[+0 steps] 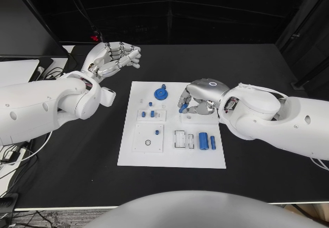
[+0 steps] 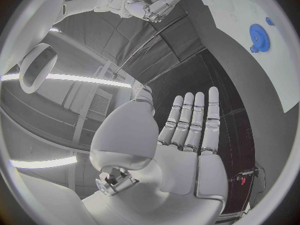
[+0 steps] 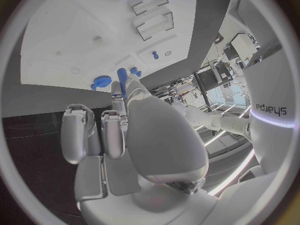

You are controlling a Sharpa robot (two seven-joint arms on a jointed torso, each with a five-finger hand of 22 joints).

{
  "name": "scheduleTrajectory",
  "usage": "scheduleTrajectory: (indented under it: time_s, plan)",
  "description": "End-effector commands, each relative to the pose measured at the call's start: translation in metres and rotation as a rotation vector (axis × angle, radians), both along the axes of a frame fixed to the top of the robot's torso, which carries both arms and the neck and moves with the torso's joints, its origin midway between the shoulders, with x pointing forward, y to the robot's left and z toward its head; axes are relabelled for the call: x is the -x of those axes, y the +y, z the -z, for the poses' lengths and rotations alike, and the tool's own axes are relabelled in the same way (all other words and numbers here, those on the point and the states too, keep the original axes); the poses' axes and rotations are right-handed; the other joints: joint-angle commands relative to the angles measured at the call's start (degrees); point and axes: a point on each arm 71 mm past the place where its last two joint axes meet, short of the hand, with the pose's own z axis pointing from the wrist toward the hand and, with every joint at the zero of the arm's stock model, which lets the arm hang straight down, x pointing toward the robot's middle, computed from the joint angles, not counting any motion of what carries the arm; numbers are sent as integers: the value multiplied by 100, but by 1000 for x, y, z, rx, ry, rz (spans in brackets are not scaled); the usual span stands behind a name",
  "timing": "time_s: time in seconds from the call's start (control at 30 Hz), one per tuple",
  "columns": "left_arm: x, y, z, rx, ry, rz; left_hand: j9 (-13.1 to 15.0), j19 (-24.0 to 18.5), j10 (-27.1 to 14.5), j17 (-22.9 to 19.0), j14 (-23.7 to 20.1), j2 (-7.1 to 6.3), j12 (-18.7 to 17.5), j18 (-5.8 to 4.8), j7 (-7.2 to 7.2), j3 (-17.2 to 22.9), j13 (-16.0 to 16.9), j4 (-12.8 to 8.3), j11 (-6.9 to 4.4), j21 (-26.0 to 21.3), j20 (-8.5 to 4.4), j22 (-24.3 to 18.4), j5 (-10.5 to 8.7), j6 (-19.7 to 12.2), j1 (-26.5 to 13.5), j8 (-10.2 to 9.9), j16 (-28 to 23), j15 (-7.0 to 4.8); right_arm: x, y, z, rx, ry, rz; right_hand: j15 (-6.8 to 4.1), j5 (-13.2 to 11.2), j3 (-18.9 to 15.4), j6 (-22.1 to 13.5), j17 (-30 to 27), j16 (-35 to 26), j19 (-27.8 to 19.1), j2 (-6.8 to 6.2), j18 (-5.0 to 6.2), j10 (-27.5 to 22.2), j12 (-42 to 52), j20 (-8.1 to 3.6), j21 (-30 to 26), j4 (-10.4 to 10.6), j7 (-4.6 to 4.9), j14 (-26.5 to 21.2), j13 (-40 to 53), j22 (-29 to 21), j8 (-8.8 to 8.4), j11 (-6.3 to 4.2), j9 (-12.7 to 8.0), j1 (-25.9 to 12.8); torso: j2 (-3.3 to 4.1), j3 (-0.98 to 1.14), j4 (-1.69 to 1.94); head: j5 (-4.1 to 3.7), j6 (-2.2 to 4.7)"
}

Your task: Assemble the parts on the task board

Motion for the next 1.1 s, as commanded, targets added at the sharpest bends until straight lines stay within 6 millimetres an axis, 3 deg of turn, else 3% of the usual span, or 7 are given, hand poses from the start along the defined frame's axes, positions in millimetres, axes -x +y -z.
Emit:
scheduleTrajectory:
  time_s: [0.03,0.17,0.27,0.63,0.77,0.9,1.1]
  plan:
    - [1,0,-2,8,-13,2,-8,-1,-41,-8,-25,42,29,43,290,-35,-1,4,19,-12,15,-8,26,-36,16,35,23,-5,1,7,-2,-12,-15,-35,-42,20,30,63,722,24,259,30,-29,36,-27,-41,37,6,-18,459,6,1192,22,4,27,57,-4,-8,-14,20,0]
    - [0,-1,-2,8,-13,2,-8,-1,-41,-9,-25,42,30,43,290,-35,-1,4,19,-12,15,-8,26,-36,16,35,23,-5,2,21,-2,-13,-6,-68,-42,20,31,64,717,22,258,30,-29,37,-29,-42,36,7,-17,458,6,1192,21,5,27,57,-3,-8,-35,70,0]
    - [0,-2,-2,8,-13,5,-8,-1,-41,-9,-25,42,30,43,290,-35,-1,4,19,-12,15,-8,26,-36,16,35,23,-5,4,33,-2,-18,5,-99,-41,21,33,63,715,21,257,30,-28,37,-35,-42,34,8,-15,458,5,1191,19,7,26,59,3,-5,-26,116,0]
    - [-3,-4,-1,5,-14,5,-8,-1,-41,-9,-25,42,30,43,290,-35,-1,4,19,-12,15,-8,26,-36,16,35,23,-5,11,77,0,-4,67,-206,-19,21,52,45,713,21,247,36,-24,25,-99,-32,14,14,9,457,-1,1184,-8,37,14,64,6,-1,-18,667,0]
    - [-3,-6,-1,6,-14,9,-8,-1,-41,-9,-25,42,30,43,290,-35,-1,4,19,-12,15,-8,26,-36,16,35,23,-5,11,89,3,22,88,-230,-7,20,52,32,711,21,240,36,-21,13,-133,-25,0,23,24,457,-1,1179,-23,53,8,51,8,0,-5,726,0]
    - [-4,-6,-1,6,-15,9,-8,-1,-41,-9,-25,42,30,43,290,-35,-1,4,19,-12,15,-8,26,-36,16,35,23,-5,11,98,5,42,103,-249,-1,21,60,30,716,24,239,45,-21,14,-145,-21,-2,19,27,458,0,1178,-28,57,6,57,6,-8,-25,760,0]
    - [-4,-6,-1,6,-15,10,-8,-1,-41,-9,-25,42,30,43,290,-35,-1,4,19,-12,15,-8,26,-36,16,35,23,-5,10,108,8,65,110,-270,5,22,74,30,724,28,236,55,-20,18,-161,-15,-7,8,33,459,1,1177,-34,61,3,74,10,-3,-24,713,0]
